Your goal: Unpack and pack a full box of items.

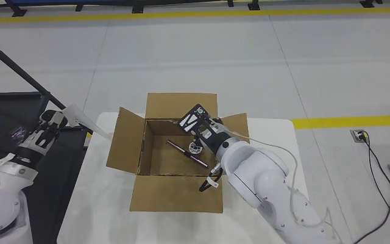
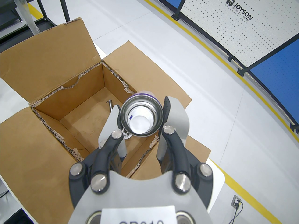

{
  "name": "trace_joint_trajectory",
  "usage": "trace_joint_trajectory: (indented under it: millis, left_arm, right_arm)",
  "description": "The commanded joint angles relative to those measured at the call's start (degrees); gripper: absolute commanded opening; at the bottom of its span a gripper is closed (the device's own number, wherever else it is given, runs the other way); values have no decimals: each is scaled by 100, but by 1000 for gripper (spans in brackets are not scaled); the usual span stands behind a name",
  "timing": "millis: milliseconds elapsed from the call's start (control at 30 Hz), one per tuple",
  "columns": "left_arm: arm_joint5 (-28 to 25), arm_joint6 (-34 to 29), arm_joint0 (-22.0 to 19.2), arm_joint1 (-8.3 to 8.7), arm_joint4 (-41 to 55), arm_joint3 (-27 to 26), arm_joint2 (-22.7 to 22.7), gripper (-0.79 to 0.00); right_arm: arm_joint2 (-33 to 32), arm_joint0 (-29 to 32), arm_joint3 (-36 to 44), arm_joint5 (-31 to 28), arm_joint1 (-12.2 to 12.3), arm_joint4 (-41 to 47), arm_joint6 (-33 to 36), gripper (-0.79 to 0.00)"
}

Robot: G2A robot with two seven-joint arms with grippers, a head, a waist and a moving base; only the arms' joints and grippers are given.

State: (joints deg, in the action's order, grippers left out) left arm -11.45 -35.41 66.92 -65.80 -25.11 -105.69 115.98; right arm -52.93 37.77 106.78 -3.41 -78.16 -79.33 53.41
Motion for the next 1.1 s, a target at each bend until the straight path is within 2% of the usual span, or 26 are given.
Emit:
trace_joint_trajectory:
  millis: [0, 867, 900, 933, 967, 1067]
  left_arm:
    - [0, 0, 0, 0, 0, 0, 0, -785]
    - [0, 0, 0, 0, 0, 0, 0, -785]
    - [0, 0, 0, 0, 0, 0, 0, -733]
    - [0, 0, 0, 0, 0, 0, 0, -733]
    - [0, 0, 0, 0, 0, 0, 0, -785]
    - [0, 0, 0, 0, 0, 0, 0, -785]
  right_arm:
    - [2, -3, -3, 0, 0, 0, 3, -785]
    - [2, -3, -3, 0, 0, 0, 3, -785]
    - [-6, 42, -9, -10, 2, -9, -81, -234]
    - [-33, 106, -28, -18, 7, -57, -214, -770]
    - [-53, 157, -82, -40, 8, -36, -288, -785]
    - [-43, 130, -295, -143, -17, 64, -293, -785]
